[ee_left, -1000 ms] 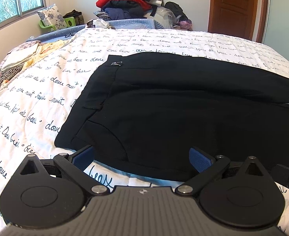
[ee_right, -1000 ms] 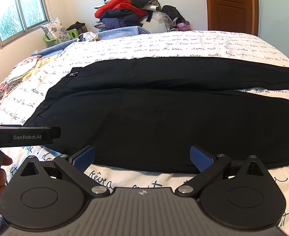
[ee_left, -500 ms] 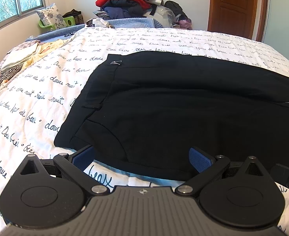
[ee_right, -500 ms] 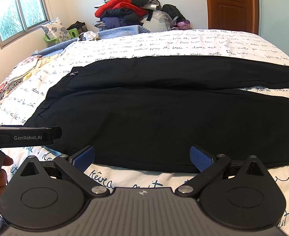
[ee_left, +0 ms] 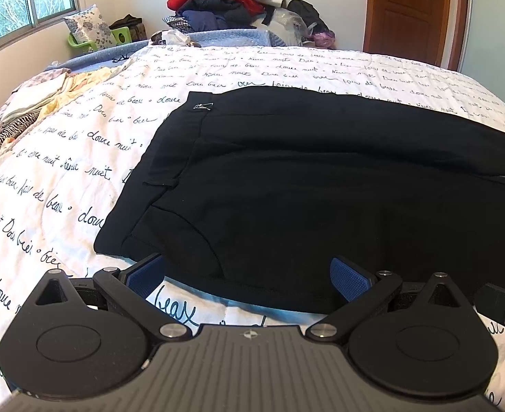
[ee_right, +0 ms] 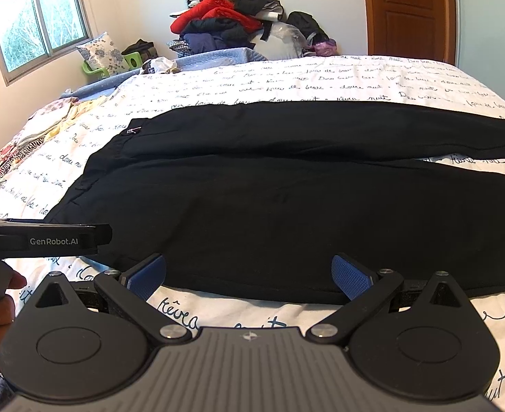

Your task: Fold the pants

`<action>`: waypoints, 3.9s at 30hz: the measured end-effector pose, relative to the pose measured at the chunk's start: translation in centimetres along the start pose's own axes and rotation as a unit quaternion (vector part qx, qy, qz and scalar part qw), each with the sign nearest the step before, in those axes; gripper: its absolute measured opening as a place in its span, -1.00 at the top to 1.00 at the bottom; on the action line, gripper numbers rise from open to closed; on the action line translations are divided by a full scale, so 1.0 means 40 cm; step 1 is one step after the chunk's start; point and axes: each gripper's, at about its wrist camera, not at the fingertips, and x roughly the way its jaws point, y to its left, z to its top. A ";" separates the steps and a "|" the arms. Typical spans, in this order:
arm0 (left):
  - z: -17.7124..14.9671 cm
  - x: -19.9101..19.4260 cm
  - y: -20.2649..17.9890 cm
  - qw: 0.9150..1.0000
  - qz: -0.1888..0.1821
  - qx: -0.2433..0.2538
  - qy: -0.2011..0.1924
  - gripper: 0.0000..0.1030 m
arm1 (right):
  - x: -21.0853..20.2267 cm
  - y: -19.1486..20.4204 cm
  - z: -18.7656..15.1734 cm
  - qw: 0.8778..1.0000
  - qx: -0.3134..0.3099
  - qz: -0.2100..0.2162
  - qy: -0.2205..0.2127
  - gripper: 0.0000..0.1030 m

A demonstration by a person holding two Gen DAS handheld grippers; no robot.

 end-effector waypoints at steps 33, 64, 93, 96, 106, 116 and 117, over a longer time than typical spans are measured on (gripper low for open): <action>0.057 0.039 0.053 1.000 0.004 -0.011 -0.018 -0.99 | 0.104 0.051 0.178 0.983 -0.165 0.071 -0.046 -1.00; 0.387 0.278 0.186 0.998 0.020 -0.067 -0.004 -0.99 | 0.825 0.109 0.600 0.941 -0.223 0.237 0.095 0.19; 0.420 0.422 0.319 0.895 -0.232 -0.373 0.072 0.80 | 0.402 0.226 0.248 0.822 -0.533 0.129 -0.151 0.84; 0.394 0.375 0.307 0.906 -0.225 -0.354 0.046 0.81 | 0.405 0.229 0.235 0.825 -0.534 0.099 -0.157 0.76; 0.310 0.313 0.312 0.907 -0.231 -0.350 0.026 0.82 | 0.431 0.075 0.276 0.863 -0.490 -0.031 -0.122 0.23; 0.293 0.351 0.318 0.908 -0.210 -0.361 0.026 0.80 | 0.467 -0.007 0.280 0.854 -0.500 -0.112 -0.091 0.93; 0.292 0.354 0.323 0.905 -0.212 -0.368 0.026 0.80 | 0.465 -0.005 0.272 0.851 -0.505 -0.111 -0.094 0.93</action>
